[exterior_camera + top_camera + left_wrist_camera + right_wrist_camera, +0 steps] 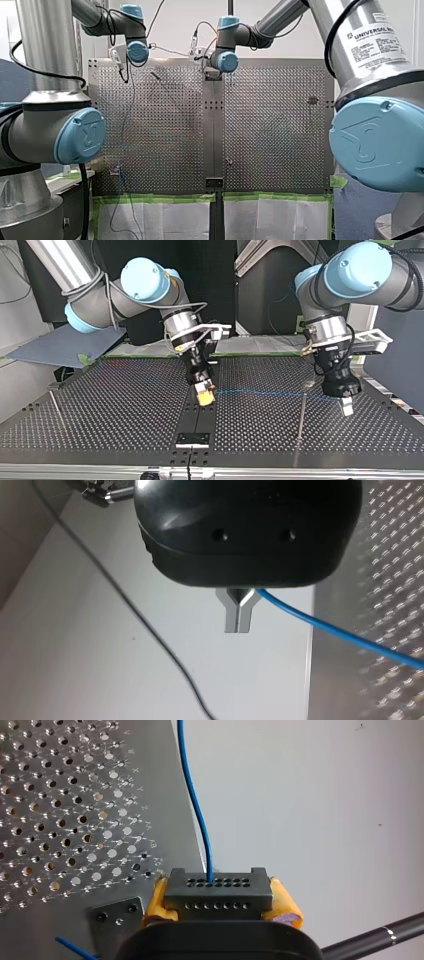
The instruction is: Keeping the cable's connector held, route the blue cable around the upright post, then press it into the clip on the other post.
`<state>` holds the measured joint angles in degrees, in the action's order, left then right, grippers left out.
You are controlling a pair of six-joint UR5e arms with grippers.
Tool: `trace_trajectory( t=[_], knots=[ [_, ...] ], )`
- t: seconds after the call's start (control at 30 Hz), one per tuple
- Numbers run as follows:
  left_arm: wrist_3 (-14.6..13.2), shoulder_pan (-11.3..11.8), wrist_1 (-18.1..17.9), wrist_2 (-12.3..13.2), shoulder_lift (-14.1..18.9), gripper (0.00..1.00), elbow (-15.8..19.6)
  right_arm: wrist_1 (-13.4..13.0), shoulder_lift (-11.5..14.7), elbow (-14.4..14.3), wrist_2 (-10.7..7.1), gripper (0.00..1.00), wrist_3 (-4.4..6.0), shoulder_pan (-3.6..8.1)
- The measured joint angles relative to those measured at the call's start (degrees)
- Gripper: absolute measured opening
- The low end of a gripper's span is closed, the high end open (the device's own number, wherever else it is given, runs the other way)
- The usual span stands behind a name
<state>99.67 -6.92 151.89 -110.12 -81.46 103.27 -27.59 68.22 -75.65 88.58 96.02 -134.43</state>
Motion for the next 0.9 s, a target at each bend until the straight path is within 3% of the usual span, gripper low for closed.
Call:
trace_trajectory(
  t=[0.2,0.5,0.9],
  knots=[
    [1.43,3.3,0.87,3.3,-2.23,0.0,-2.31,0.94,-2.37,2.41,-0.76,0.0,0.06,0.59],
    [2.87,8.66,-0.31,8.65,-7.1,0.0,-3.08,1.1,-4.75,5.5,-2.05,0.0,0.46,1.83],
    [7.26,15.7,-3.17,15.75,-12.09,0.0,-3.17,0.93,-6.92,6.41,-3.56,0.0,0.37,2.78]
  ],
)
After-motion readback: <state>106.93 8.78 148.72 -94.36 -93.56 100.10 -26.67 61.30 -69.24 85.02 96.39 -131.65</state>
